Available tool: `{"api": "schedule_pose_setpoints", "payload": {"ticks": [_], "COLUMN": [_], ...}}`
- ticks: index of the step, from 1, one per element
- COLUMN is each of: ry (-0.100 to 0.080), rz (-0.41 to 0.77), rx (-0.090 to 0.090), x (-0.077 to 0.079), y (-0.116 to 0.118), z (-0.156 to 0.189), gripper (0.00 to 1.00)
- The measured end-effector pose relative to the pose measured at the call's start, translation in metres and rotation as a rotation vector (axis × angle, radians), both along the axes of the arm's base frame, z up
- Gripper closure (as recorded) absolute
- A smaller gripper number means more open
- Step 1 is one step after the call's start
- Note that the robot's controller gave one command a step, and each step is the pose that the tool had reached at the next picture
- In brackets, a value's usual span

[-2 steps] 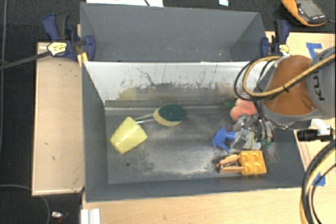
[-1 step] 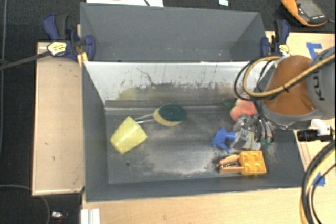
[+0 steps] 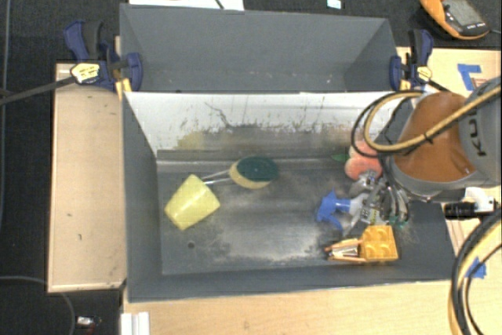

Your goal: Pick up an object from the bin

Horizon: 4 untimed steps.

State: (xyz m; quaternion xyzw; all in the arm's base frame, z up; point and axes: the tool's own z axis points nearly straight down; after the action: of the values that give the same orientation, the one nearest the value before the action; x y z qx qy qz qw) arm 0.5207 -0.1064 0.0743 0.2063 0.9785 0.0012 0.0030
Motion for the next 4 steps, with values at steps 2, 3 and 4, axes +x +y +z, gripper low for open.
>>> {"api": "schedule_pose_setpoints", "payload": {"ticks": [2,3,4], "ry": [-0.001,0.002,-0.004], "rz": [0.000,-0.058,-0.068], "rx": [-0.001,0.000,-0.001], "x": [0.001,-0.024,-0.004], "y": [0.000,0.016,0.014], "z": [0.000,0.066,0.114], "gripper": [1.00,1.00,1.00]}}
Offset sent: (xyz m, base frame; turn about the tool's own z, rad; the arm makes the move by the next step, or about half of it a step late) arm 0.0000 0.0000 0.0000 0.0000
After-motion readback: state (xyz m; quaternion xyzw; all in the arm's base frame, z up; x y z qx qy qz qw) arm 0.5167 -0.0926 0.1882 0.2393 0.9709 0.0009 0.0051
